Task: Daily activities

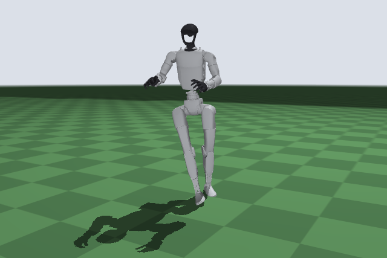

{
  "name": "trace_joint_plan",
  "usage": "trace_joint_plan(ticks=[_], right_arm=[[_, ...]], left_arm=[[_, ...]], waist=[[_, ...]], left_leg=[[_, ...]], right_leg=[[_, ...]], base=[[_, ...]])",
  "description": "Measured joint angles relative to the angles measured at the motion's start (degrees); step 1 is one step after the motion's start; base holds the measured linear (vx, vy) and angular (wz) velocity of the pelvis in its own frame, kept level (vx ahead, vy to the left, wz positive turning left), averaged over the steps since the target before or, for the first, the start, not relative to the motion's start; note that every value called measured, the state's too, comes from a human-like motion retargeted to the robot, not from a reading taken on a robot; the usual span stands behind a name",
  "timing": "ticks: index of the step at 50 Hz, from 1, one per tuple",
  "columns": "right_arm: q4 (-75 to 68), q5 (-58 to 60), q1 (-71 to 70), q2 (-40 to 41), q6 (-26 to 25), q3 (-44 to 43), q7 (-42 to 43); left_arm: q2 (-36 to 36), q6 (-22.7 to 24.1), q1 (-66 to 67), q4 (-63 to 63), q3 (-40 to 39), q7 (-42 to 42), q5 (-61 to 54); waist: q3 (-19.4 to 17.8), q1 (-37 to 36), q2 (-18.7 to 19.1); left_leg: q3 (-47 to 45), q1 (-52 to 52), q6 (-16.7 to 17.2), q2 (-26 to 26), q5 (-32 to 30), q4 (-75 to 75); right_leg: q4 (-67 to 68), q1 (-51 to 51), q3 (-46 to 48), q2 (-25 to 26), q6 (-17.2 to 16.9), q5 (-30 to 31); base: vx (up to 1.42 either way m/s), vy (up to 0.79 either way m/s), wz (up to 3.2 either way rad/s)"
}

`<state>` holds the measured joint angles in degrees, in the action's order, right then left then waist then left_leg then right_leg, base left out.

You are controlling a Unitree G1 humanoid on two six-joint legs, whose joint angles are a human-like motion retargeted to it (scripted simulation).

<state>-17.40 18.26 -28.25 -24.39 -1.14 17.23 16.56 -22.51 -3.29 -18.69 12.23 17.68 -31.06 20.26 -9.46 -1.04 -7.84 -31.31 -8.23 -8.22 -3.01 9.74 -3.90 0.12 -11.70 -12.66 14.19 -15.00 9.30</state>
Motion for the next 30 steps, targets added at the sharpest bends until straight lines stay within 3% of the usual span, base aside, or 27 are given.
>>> trace_joint_plan(ticks=[8, 20, 30], right_arm=[[-3.4, -0.8, -1.3, 1.4, -0.1, -1.8, 4.7], [-0.4, 8.6, -7.8, 0.8, -0.8, 4.0, -1.4], [-2.7, 9.5, -9.7, -0.1, -1.9, 7.0, -6.9]], left_arm=[[-0.5, -0.2, 0.9, 0.6, 0.9, -1.8, -1.2], [-2.5, -0.5, -1.2, 2.7, 2.1, 3.2, 1.6], [-3.6, -1.8, -1.6, 3.2, 2.2, 7.6, 1.0]], waist=[[1.2, -0.5, -1.4], [2.1, -2.0, -3.2], [2.8, -2.5, -4.3]], left_leg=[[-1.0, -1.4, 0.3, -0.1, -1.0, -0.3], [-1.4, -1.6, 0.1, -0.1, -2.7, -0.5], [-1.9, -1.8, 0.0, -0.1, -3.5, -0.4]], right_leg=[[-0.5, 1.6, -0.6, 0.2, 0.0, 0.0], [-1.4, 2.4, -0.9, 0.8, 0.0, 1.3], [-2.3, 2.9, -1.3, 1.2, 0.0, 2.6]], base=[[0.03, -0.04, -0.21], [0.0, -0.01, -0.03], [0.0, 0.0, 0.0]])
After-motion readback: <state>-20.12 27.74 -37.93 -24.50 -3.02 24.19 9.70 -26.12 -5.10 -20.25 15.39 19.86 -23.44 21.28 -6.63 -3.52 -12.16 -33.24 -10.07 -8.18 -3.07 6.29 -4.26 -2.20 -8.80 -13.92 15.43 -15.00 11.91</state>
